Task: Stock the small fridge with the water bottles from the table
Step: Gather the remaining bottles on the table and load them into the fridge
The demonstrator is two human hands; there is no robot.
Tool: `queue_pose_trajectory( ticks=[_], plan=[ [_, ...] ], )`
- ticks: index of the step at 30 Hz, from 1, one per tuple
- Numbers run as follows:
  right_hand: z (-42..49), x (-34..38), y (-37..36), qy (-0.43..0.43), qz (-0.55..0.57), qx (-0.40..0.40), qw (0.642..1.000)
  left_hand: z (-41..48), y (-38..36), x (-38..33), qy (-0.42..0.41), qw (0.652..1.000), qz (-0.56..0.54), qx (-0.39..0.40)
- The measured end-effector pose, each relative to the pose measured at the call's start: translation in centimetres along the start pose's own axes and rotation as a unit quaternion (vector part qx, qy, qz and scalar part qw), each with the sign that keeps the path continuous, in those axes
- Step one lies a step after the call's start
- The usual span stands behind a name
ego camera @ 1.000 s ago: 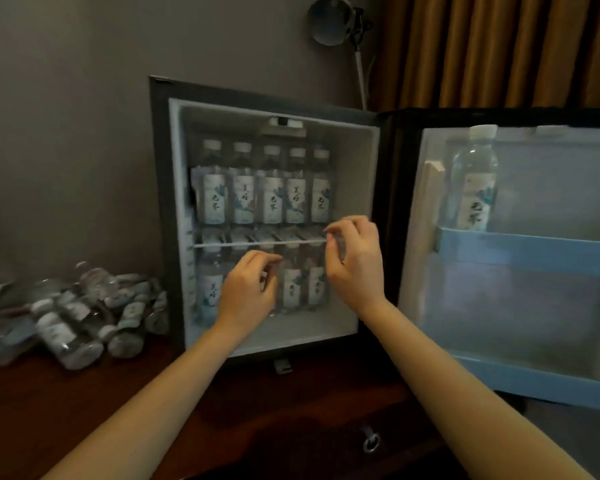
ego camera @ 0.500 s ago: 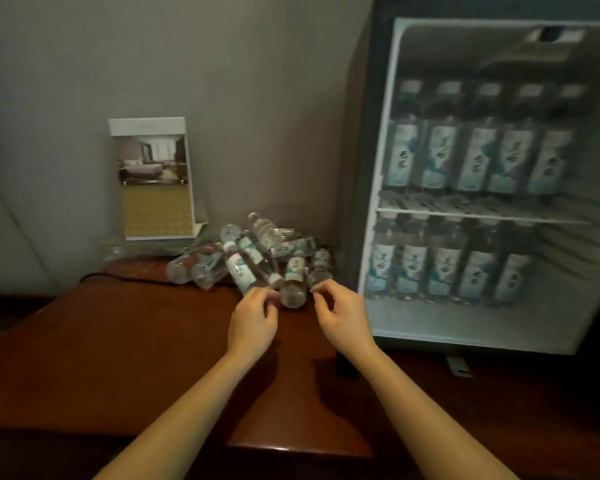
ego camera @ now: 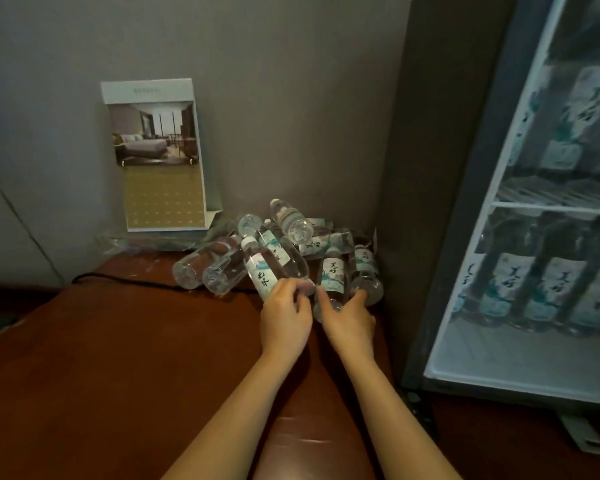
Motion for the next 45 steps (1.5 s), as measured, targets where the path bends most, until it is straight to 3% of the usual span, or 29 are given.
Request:
queue_pose_trajectory(
  ticks=[6, 10, 13, 16, 18, 23, 29, 31, 40, 45],
  plan=[
    [0.2, 0.0, 0.5, -0.012, 0.016, -0.007, 1.000, -0.8, -0.2, -0.7, -0.013, 0.999, 0.024, 0.034],
    [-0.8, 0.1, 0.9, -0.062, 0.047, 0.004, 0.997, -0.8, -0.3, 0.2, 0.034, 0.991, 0.088, 0.092],
    [-1.3, -0.5, 1.2, -0.090, 0.100, 0.012, 0.991, -0.7, -1.1, 0.2, 0.014, 0.982, 0.120, 0.148],
    [-1.4, -1.0, 1.6, -0.141, 0.237, 0.042, 0.960, -1.0, -2.2, 0.3, 0.075, 0.972, -0.049, 0.219],
    [-1.5, -0.9, 1.5, -0.174, 0.311, 0.074, 0.932, -1.6, -2.7, 0.1, 0.146, 0.933, -0.180, 0.274],
    [-1.9, -0.8, 0.8, -0.196, 0.407, 0.102, 0.886, -2.0, -2.6, -0.5, 0.168, 0.887, -0.290, 0.318],
    [-2.3, 1.3, 1.9, -0.138, 0.467, 0.209, 0.848, -1.5, -1.9, -1.1, 0.121, 0.858, -0.384, 0.319],
    [-2.4, 2.0, 2.0, -0.114, 0.477, 0.218, 0.844, -1.2, -1.4, -1.6, 0.091, 0.863, -0.394, 0.302],
    [-3.6, 2.5, 0.3, -0.016, 0.426, 0.270, 0.864, 0.1, 1.1, -2.1, 0.046, 0.886, -0.412, 0.208],
    [-3.4, 2.1, -0.3, 0.058, 0.313, 0.276, 0.907, 0.1, 1.8, -2.2, 0.039, 0.883, -0.417, 0.213]
  ],
)
Point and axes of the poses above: each hand's wrist, its own z-axis towards the middle knuckle, its own y-axis out of the back of the hand, x = y × z, the point moved 5 cm from there along z, towards the middle knuckle, and after that the axes turned 15 degrees about z, right-handed, at the moved point
